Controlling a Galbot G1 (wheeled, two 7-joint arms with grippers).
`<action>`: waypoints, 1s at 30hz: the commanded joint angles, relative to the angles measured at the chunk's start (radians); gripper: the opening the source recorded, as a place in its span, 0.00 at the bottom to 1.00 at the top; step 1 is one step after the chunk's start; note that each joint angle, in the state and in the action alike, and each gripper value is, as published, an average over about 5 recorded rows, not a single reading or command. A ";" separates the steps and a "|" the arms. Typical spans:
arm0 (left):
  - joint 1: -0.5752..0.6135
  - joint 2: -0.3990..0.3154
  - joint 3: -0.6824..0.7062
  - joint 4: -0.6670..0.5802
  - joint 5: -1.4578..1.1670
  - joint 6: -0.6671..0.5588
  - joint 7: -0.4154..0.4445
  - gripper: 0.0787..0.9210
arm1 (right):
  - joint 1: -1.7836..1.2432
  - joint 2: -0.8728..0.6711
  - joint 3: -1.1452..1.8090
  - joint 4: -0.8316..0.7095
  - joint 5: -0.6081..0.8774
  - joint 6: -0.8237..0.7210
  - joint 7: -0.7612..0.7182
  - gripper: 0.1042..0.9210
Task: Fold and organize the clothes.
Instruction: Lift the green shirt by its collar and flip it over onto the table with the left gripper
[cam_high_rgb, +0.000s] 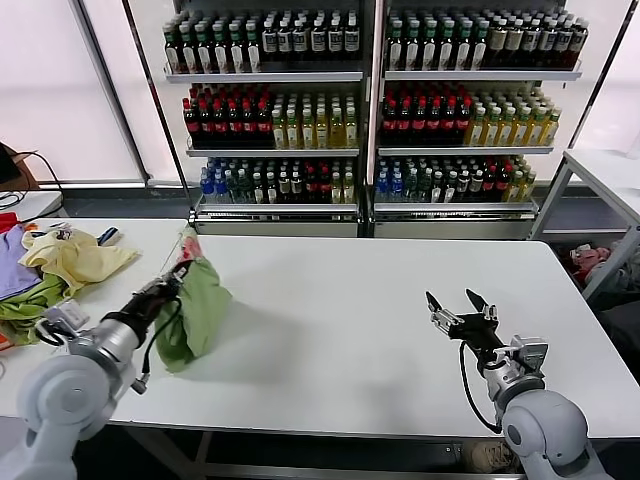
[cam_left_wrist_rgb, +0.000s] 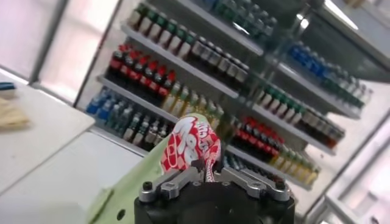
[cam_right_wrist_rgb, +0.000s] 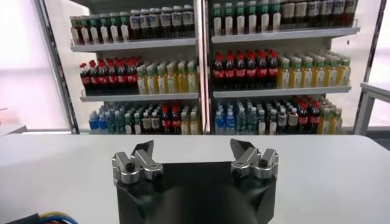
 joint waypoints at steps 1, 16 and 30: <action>-0.062 -0.189 0.483 0.056 0.532 0.004 0.030 0.05 | -0.007 0.006 0.003 0.006 -0.002 0.002 0.002 0.88; -0.165 -0.389 0.715 0.278 0.793 0.031 0.014 0.05 | -0.010 -0.006 0.010 0.015 -0.004 -0.001 0.003 0.88; -0.057 -0.359 0.632 0.122 0.655 -0.077 0.149 0.40 | 0.018 0.036 -0.070 -0.008 -0.023 -0.007 0.011 0.88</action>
